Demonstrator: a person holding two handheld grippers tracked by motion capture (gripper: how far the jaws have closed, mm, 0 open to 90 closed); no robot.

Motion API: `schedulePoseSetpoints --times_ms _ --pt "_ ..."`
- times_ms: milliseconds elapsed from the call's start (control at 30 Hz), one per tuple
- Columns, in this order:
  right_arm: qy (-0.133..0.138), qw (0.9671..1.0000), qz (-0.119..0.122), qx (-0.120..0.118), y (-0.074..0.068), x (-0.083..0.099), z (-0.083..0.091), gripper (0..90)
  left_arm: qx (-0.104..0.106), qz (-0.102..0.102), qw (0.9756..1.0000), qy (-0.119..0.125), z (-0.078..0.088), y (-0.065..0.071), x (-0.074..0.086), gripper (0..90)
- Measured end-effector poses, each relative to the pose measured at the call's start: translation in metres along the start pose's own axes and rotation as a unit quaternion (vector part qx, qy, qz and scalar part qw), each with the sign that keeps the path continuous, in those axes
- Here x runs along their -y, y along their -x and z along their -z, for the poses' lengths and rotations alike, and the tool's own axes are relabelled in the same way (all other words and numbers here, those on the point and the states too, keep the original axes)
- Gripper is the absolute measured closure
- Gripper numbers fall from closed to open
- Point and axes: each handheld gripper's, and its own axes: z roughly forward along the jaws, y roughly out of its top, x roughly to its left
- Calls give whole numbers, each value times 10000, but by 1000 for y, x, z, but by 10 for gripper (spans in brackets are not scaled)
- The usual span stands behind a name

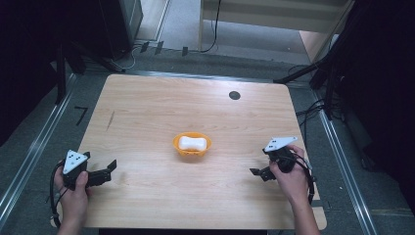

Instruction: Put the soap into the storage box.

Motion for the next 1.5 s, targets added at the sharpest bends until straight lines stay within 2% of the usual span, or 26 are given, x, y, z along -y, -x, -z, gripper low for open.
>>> schedulePoseSetpoints --times_ms 133,233,433,567,667,767,933,1067,1100,1133,1200,1367,1500 --pt "140 9998 -102 20 1 10 5 37 -14 -4 10000 -7 0 0 0 0" --pt "125 9999 -115 1 2 19 5 7 -17 0 10000 -9 0 0 0 0" --pt "185 9992 -352 -5 3 39 8 0 -6 1 10000 5 0 0 0 0" --pt "348 9982 -481 -83 5 56 14 0 42 13 10000 18 1 -1 0 0" --pt "520 9966 -635 -20 5 70 21 0 43 22 10000 19 1 -1 0 0" --pt "713 9945 -758 87 5 85 27 0 42 19 10000 23 1 -1 0 0" --pt "1088 9887 -1010 225 7 110 39 0 28 28 10000 20 1 -1 0 0" --pt "1352 9837 -1182 31 9 125 40 0 48 41 10000 2 1 -2 0 0" --pt "1592 9807 -1138 24 9 127 43 0 57 46 10000 -8 0 -2 0 0" --pt "1592 9807 -1138 24 9 127 43 0 57 46 10000 -8 0 -2 0 0" --pt "1740 9777 -1175 29 9 129 44 0 58 46 10000 -15 0 -2 0 0" --pt "1741 9779 -1146 170 9 130 44 0 62 2 10000 33 2 0 1 0" --pt "1831 9748 -1233 323 7 131 45 0 175 -31 9998 28 3 0 1 0"
